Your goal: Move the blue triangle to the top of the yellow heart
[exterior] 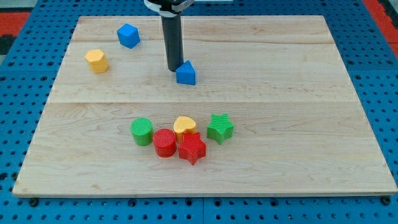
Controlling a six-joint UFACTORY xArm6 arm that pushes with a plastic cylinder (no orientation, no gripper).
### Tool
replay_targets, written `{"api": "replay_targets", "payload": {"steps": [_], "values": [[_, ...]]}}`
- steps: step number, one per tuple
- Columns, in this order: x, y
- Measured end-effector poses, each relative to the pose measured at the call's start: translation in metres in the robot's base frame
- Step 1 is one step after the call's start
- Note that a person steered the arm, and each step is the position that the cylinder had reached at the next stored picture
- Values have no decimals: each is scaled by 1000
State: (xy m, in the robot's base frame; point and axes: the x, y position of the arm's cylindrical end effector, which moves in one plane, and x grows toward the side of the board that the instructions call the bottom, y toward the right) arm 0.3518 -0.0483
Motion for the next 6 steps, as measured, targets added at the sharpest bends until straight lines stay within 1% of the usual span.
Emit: {"api": "replay_targets", "payload": {"steps": [1,2,4,5,6], "values": [[-28,-13],[-27,22],[48,10],[48,6],[79,6]]}}
